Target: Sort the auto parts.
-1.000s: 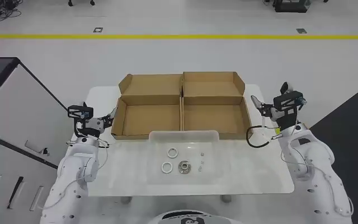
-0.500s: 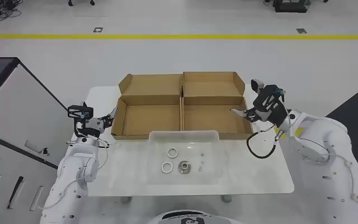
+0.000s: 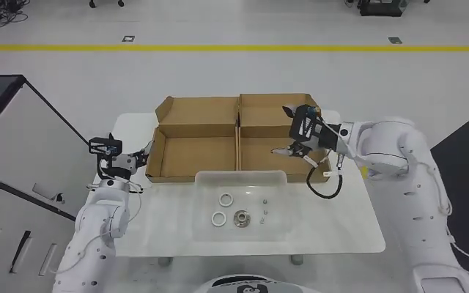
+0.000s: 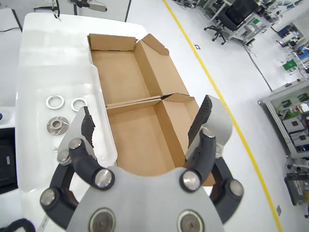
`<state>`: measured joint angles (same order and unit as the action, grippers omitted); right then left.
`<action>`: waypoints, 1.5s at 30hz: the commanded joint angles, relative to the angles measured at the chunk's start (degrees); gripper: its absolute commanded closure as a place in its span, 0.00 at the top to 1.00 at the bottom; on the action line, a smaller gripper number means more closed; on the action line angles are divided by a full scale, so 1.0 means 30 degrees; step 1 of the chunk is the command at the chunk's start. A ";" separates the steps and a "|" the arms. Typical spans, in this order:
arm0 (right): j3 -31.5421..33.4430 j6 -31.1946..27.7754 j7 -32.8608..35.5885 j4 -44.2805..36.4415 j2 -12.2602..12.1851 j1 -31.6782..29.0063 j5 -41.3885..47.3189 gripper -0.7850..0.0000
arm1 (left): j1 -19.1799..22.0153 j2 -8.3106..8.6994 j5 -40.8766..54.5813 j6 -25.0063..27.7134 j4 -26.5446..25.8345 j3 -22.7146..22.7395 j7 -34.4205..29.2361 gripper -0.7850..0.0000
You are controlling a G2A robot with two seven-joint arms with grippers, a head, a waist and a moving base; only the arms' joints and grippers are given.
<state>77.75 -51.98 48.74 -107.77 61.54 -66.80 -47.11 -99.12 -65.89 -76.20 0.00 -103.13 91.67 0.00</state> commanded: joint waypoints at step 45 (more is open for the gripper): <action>-1.0531 0.1764 0.2951 -0.0413 -0.5063 0.3878 0.4535 1.00 | 0.0000 0.0000 0.0000 0.0000 0.0000 0.0000 0.0000 1.00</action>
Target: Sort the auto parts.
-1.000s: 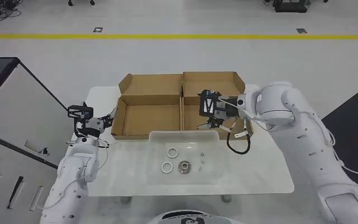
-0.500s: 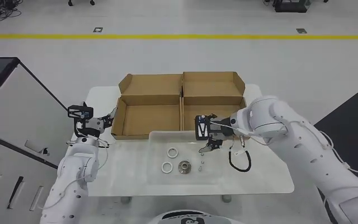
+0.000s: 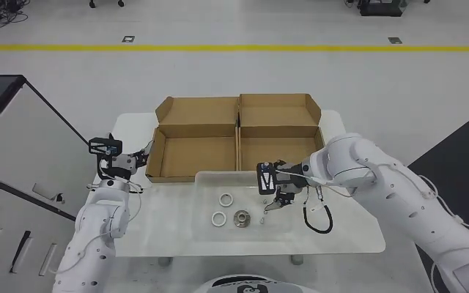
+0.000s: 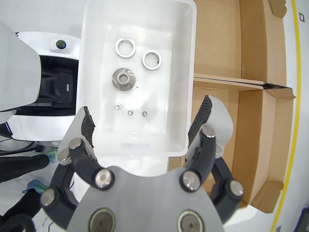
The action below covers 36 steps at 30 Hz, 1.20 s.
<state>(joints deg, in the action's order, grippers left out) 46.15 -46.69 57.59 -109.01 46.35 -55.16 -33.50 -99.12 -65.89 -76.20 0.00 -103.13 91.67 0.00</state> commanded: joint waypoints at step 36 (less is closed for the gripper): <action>-0.9731 0.6546 0.6546 0.1133 0.2148 0.7883 0.3694 1.00 | 0.0000 0.0000 0.0000 0.0000 0.0000 0.0000 0.0000 1.00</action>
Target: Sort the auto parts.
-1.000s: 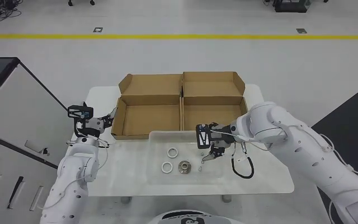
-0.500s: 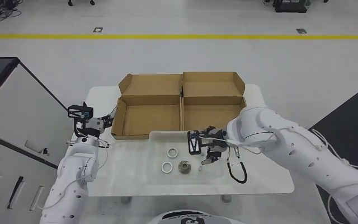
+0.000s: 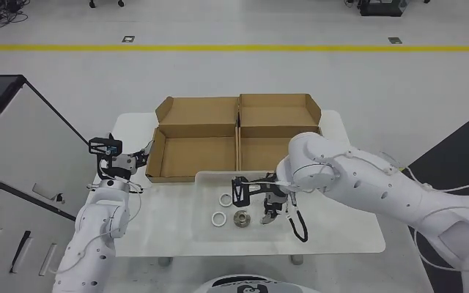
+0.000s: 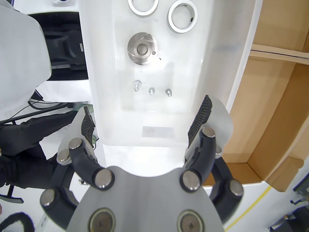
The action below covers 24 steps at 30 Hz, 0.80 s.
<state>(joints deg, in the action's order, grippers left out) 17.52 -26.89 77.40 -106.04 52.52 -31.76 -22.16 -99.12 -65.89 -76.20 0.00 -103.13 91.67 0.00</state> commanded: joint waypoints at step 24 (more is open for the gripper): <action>-0.2462 0.0664 0.0664 0.2229 0.1219 0.0608 0.0355 0.47 | 0.0000 0.0000 0.0000 0.0000 0.0000 0.0000 0.0000 1.00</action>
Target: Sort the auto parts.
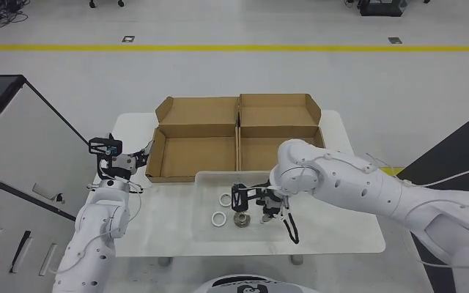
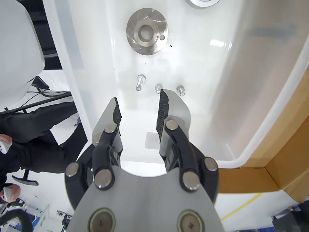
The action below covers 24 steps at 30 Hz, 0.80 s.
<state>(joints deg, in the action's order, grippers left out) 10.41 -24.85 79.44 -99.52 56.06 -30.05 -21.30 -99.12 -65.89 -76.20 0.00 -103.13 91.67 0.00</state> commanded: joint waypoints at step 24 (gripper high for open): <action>-0.0225 0.0280 0.0281 0.1454 0.1355 -0.1086 -0.0893 0.47 | 0.0000 0.0000 0.0000 0.0000 0.0000 0.0000 0.0000 1.00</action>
<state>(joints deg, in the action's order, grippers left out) 9.74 -24.16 80.13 -95.36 60.07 -33.29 -23.89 -99.12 -65.89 -76.20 0.00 -103.13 91.67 0.00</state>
